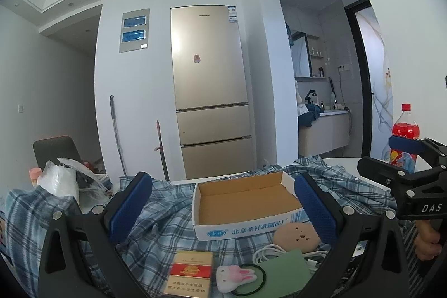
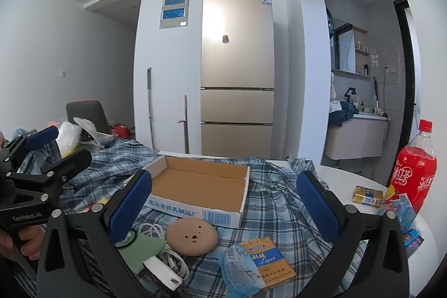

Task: Organize soft objects

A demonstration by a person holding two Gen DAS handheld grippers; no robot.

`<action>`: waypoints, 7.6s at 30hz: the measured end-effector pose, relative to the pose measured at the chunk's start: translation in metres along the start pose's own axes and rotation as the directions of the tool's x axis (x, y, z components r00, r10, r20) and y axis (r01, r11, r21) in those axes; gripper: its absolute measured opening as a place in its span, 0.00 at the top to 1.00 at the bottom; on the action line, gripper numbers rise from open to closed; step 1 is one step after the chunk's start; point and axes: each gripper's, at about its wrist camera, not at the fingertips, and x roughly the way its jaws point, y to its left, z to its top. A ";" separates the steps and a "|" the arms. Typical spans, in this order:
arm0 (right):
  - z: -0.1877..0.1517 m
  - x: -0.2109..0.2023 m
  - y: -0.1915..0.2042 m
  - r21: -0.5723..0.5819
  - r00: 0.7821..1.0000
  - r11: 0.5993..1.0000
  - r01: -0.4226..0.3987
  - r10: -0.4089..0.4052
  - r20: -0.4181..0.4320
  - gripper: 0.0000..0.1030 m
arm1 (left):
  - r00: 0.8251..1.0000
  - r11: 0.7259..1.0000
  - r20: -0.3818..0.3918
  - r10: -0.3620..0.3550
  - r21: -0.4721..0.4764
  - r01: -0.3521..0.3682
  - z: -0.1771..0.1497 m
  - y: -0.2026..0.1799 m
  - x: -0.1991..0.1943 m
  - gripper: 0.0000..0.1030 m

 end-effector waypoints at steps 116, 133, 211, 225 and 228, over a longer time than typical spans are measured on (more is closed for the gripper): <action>0.109 0.032 0.003 0.062 0.999 0.997 -0.036 0.038 -0.028 0.83 | 0.996 0.996 0.035 -0.080 -0.029 0.081 0.114 0.001 0.020 0.78; 0.091 0.126 0.006 0.073 0.987 0.996 0.059 -0.047 -0.152 0.83 | 0.966 0.996 -0.253 -0.051 -0.085 0.030 0.090 0.014 0.140 0.78; -0.014 0.127 0.025 0.101 0.885 0.991 -0.090 0.126 -0.449 0.27 | 0.775 0.981 -0.626 -0.090 -0.188 -0.038 -0.048 0.066 0.104 0.10; -0.024 0.135 0.018 0.219 0.829 0.966 -0.138 0.234 -0.508 0.27 | 0.661 0.986 -0.748 -0.060 -0.146 -0.076 -0.078 0.068 0.128 0.30; -0.026 0.137 0.016 0.224 0.824 0.966 -0.132 0.232 -0.517 0.27 | 0.634 0.985 -0.769 -0.084 -0.160 -0.063 -0.085 0.069 0.133 0.36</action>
